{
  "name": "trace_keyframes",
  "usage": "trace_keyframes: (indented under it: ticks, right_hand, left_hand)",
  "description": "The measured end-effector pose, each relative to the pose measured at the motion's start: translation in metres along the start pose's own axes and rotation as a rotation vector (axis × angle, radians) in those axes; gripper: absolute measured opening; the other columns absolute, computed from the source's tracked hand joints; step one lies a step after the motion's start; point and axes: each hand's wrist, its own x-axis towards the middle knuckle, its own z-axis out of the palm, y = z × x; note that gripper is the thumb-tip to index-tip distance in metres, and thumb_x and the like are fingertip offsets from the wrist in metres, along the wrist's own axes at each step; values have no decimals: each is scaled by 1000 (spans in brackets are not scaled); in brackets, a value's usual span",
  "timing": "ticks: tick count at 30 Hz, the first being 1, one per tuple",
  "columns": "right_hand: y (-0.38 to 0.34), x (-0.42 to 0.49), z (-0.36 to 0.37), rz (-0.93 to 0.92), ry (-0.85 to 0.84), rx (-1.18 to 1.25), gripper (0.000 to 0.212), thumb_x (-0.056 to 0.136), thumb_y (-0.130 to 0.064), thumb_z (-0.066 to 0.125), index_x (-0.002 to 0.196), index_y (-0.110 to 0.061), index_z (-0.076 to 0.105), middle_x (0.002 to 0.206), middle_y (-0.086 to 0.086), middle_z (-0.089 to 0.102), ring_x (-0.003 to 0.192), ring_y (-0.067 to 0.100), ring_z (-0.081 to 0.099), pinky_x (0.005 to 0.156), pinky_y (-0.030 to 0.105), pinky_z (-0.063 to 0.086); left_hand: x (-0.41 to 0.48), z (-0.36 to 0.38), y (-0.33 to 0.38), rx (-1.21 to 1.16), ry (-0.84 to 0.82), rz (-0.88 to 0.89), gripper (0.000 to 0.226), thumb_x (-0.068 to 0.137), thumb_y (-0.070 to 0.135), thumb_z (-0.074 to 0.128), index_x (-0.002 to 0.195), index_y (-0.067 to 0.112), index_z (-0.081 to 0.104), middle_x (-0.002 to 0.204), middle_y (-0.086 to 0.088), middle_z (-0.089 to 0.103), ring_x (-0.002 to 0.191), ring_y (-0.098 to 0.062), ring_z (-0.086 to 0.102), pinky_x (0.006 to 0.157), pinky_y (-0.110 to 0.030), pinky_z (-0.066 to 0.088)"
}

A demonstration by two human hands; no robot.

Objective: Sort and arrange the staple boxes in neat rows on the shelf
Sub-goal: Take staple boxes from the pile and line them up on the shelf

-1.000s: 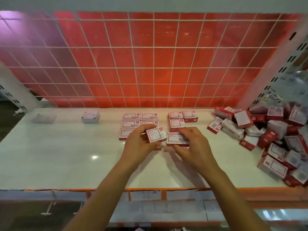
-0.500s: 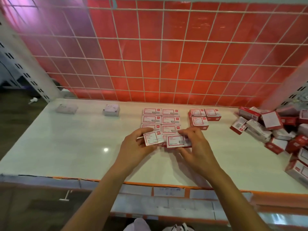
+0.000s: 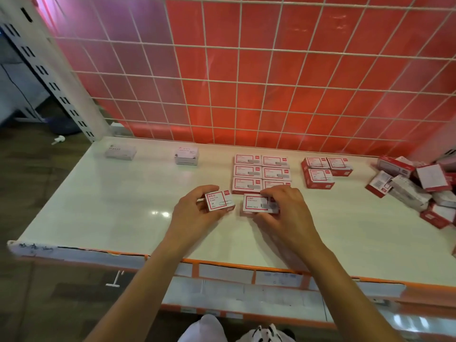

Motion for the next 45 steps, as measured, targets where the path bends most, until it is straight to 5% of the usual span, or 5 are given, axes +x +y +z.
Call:
trace_keyframes:
  ticks: [5,10,28,36,45]
  right_hand:
    - [-17,2,15,60,7,15,46,82,-27,71,125,-19,57,122,-2,46,111,8,40,96,19,37]
    - [-18,8,27,34,22,-100,45,79,-31,74,120,-17,61,122,1,54,114,18,41,99,31,35]
    - [-16,9,42,36,134,-223,27,79,-22,75,105,-14,68,109,6,63,104,27,52,85,42,43]
    - [-19,6,40,57,141,-201,32,78,-24,76,106,-14,68,110,5,62,105,25,50,89,41,45]
    - [-36,0,27,-10,-7,50,55,83,-26,70,134,-25,49,131,-4,49,122,13,38,99,21,31]
  left_hand:
    - [-1,-17,-8,12,-2,1,51,71,20,83,117,24,60,108,9,68,95,0,65,73,-10,51]
    - [0,-27,-14,18,-3,8,53,70,22,83,118,24,60,109,7,69,98,-4,66,73,-9,51]
    - [5,-40,-16,27,-33,34,49,73,18,81,117,25,60,108,9,68,90,8,63,68,-7,49]
    - [2,-37,-15,112,-45,92,47,74,26,80,115,33,60,102,20,65,87,17,59,66,-4,46]
    - [5,-23,-6,119,-123,117,48,75,19,80,112,39,58,98,24,63,86,17,60,69,-6,49]
